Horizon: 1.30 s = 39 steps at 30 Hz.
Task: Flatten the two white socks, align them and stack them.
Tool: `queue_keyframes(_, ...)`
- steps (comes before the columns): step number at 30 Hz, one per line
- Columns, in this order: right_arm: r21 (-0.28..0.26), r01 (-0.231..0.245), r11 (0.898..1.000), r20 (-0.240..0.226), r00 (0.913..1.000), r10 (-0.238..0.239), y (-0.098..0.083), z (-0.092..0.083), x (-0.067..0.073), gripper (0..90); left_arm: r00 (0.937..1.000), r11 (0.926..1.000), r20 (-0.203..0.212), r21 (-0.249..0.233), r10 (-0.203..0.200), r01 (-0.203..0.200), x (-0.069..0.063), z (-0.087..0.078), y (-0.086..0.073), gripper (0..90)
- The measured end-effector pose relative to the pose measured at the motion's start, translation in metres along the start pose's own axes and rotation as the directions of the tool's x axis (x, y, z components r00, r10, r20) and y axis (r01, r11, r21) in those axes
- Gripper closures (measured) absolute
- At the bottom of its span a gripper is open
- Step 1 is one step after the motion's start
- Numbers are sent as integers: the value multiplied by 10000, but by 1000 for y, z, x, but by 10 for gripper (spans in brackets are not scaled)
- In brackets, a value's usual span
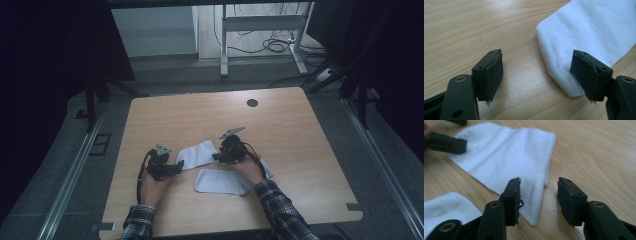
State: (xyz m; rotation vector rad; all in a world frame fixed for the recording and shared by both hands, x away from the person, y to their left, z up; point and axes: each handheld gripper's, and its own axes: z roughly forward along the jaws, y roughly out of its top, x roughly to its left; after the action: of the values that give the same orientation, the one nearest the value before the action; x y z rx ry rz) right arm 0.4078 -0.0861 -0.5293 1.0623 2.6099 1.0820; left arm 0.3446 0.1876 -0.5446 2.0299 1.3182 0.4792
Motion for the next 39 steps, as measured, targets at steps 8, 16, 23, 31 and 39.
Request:
queue_keyframes(8,182,604,9980,655,9960,-615,0,-11,9,845,9955,9979,750,-266,-574,595,5,-6,0,232)
queue_keyframes(16,-118,904,9958,1513,9846,-876,14,-65,-2,818,9937,9954,969,-716,-572,643,5,-11,3,225)
queue_keyframes(23,148,1261,9919,920,9876,-1269,18,-55,17,769,9939,9964,969,-611,-521,581,2,-10,3,225)
queue_keyframes(31,391,1052,9937,647,9921,-1076,8,-37,15,682,9949,9967,949,-689,-352,419,-2,-10,6,235)
queue_keyframes(39,-233,806,9965,1179,9900,-773,18,-73,-7,680,9928,9956,1149,-914,323,-218,-21,-12,18,378)
